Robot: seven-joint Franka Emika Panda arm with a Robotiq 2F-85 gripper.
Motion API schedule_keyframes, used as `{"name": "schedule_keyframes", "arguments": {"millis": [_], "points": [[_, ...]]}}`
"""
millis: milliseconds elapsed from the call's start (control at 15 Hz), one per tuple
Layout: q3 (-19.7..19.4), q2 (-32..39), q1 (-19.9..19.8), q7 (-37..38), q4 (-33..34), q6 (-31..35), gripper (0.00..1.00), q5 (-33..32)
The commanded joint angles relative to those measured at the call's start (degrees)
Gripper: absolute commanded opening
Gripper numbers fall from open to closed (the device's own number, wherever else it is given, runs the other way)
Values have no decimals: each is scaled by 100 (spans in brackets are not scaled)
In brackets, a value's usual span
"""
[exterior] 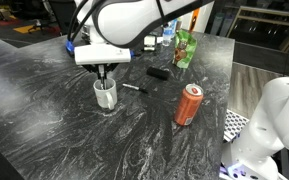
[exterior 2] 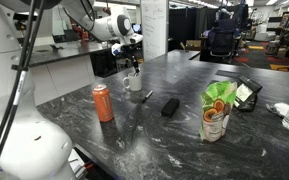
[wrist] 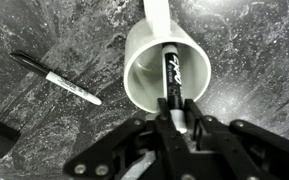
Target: Remove the marker from the mug
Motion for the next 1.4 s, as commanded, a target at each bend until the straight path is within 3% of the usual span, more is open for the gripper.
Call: {"name": "schedule_keyframes", "arguments": {"millis": [0,533,733,1333], "points": [[26,-462,59,154,-111,-278,5,-251],[164,-1903,-238,1165,-451,-1056,5,-1131],[94,-2316,-385,1193,-747,-1360,5,-878],[-438,-2535,-850,935,-2497,-384,5,283]]}}
